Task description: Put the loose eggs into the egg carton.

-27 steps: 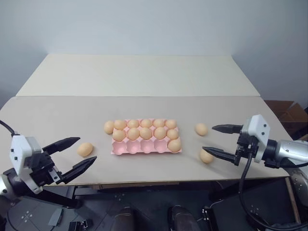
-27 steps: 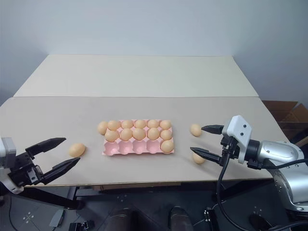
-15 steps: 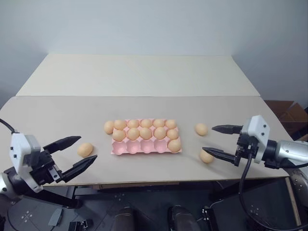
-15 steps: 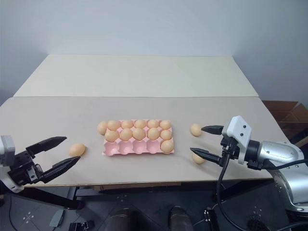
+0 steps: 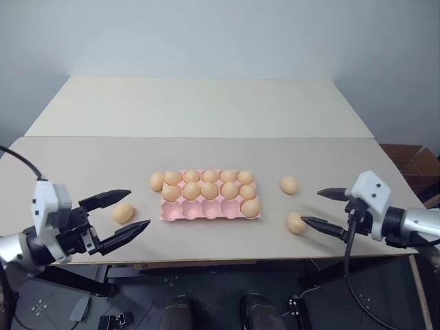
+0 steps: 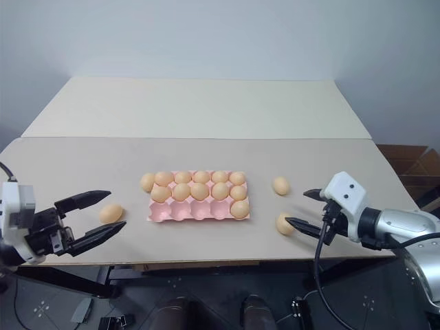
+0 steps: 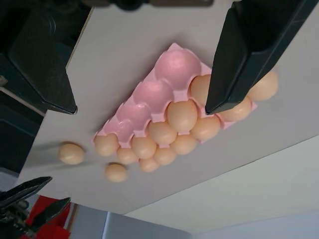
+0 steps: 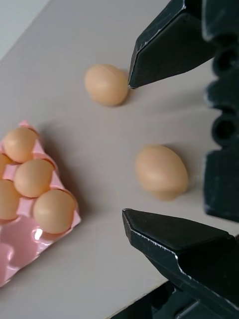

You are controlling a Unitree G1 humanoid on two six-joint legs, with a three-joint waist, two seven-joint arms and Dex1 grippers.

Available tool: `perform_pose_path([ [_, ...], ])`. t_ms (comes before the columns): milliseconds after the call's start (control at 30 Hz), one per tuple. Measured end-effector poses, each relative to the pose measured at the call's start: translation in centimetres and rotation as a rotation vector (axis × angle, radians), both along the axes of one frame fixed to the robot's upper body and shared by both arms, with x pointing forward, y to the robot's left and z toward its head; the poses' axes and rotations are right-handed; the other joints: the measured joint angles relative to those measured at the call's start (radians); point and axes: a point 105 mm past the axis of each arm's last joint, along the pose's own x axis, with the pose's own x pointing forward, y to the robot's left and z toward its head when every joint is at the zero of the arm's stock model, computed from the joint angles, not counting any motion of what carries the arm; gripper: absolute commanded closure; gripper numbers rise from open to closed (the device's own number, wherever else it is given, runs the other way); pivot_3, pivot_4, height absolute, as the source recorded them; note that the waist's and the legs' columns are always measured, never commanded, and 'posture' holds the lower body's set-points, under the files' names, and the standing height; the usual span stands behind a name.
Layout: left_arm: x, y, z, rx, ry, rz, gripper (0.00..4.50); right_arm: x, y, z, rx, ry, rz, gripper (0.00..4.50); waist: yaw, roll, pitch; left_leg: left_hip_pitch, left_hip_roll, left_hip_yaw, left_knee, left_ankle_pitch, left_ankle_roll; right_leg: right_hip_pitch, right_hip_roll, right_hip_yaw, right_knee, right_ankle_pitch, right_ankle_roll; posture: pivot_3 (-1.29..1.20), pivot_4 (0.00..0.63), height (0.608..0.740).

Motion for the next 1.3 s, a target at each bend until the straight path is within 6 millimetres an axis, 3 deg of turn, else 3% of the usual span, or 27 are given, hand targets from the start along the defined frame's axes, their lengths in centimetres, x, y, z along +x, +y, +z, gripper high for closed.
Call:
perform_pose_path([
  [133, 0.3, -0.3, -0.1, -0.006, 0.007, -0.028, 0.03, 0.6, 0.5, -2.5, 0.003, 0.078, -0.101, 0.0, -0.008, 0.0, 0.0, 0.001, 0.0, 0.001, 0.0, 0.0, 0.0, 0.0, 0.0, 0.001, 0.0, 0.0, 0.0, 0.0, 0.15, 0.74],
  [267, 0.4, -0.4, 0.0, -0.003, 0.002, -0.036, 0.03, 1.5, 0.7, -3.6, -0.005, 0.102, -0.161, 0.0, -0.008, 0.0, 0.0, 0.0, 0.0, 0.0, 0.0, 0.0, 0.0, 0.0, 0.0, 0.001, 0.0, 0.0, 0.0, 0.0, 0.15, 0.74],
  [433, 0.4, -0.3, -0.1, 0.0, 0.004, -0.04, 0.0, 2.3, 1.3, -5.3, 0.002, 0.158, -0.206, 1.22, -0.008, 0.0, 0.0, -0.001, 0.0, 0.0, 0.0, 0.0, 0.0, -0.001, 0.0, 0.001, 0.0, 0.001, -0.001, 0.0, 0.15, 0.74],
  [500, 0.4, -0.3, -0.1, 0.005, 0.004, -0.036, 0.0, 2.4, 1.4, -5.4, 0.001, 0.169, -0.215, 1.97, -0.008, 0.0, 0.0, -0.001, 0.0, 0.0, 0.0, 0.0, 0.0, -0.001, 0.0, 0.001, 0.0, 0.001, -0.001, 0.0, 0.15, 0.74],
  [600, 0.4, -0.3, -0.1, 0.007, 0.005, -0.034, 0.0, 2.6, 1.6, -5.0, 0.007, 0.165, -0.213, 2.59, -0.007, 0.0, 0.0, -0.001, 0.0, 0.0, 0.0, 0.0, 0.0, -0.001, 0.0, 0.001, 0.0, 0.001, -0.001, 0.0, 0.15, 0.74],
  [700, 0.4, -0.2, -0.2, 0.008, 0.007, -0.03, 0.0, 2.8, 2.3, -4.2, 0.015, 0.138, -0.2, 2.59, -0.007, 0.0, 0.0, -0.001, 0.0, 0.0, 0.0, 0.0, 0.0, -0.001, 0.0, 0.0, 0.0, 0.001, 0.0, 0.0, 0.15, 0.74],
  [767, 0.4, -0.1, -0.3, 0.011, 0.009, -0.025, 0.0, 3.4, 3.5, -2.5, 0.033, 0.076, -0.165, 2.59, -0.013, 0.001, 0.0, -0.001, 0.0, 0.0, 0.0, 0.0, 0.0, -0.002, 0.0, 0.001, 0.0, 0.001, 0.0, 0.0, 0.15, 0.74],
  [867, 0.3, 0.0, -0.5, 0.012, 0.015, -0.014, 0.0, 4.0, 6.6, 0.5, 0.08, -0.022, -0.07, 2.59, -0.024, 0.001, 0.0, -0.001, 0.001, -0.001, 0.0, 0.0, 0.0, -0.002, 0.002, 0.001, 0.001, 0.001, 0.001, 0.0, 0.15, 0.74],
  [933, 0.3, 0.1, -0.5, 0.015, 0.016, -0.009, 0.0, 3.9, 9.1, 1.2, 0.101, -0.04, 0.008, 2.59, -0.024, 0.0, 0.0, -0.001, 0.002, -0.001, 0.0, 0.0, 0.0, -0.002, 0.003, 0.0, 0.001, 0.001, 0.0, 0.0, 0.15, 0.74],
  [1067, 0.3, 0.2, -0.6, 0.014, 0.016, -0.004, 0.0, 3.0, 13.5, 0.0, 0.111, 0.008, 0.129, 2.59, -0.02, 0.001, 0.0, -0.003, 0.001, -0.002, 0.0, 0.0, 0.0, -0.003, 0.001, -0.001, 0.001, 0.004, -0.005, 0.0, 0.15, 0.74],
  [1167, 0.4, 0.2, -0.6, 0.014, 0.016, 0.001, 0.0, 3.1, 15.3, -0.7, 0.102, 0.017, 0.154, 2.59, -0.022, 0.0, 0.0, -0.004, 0.0, -0.001, 0.0, 0.0, 0.0, -0.004, 0.0, -0.001, 0.0, 0.005, -0.003, 0.0, 0.15, 0.74],
  [1300, 0.2, 0.2, -0.6, 0.018, 0.019, 0.005, 0.0, 3.7, 15.8, -1.3, 0.064, 0.012, 0.131, 1.38, -0.021, 0.0, 0.0, -0.004, -0.001, -0.001, 0.0, 0.0, 0.0, -0.004, -0.001, -0.001, 0.0, 0.005, -0.004, 0.0, 0.15, 0.74],
])
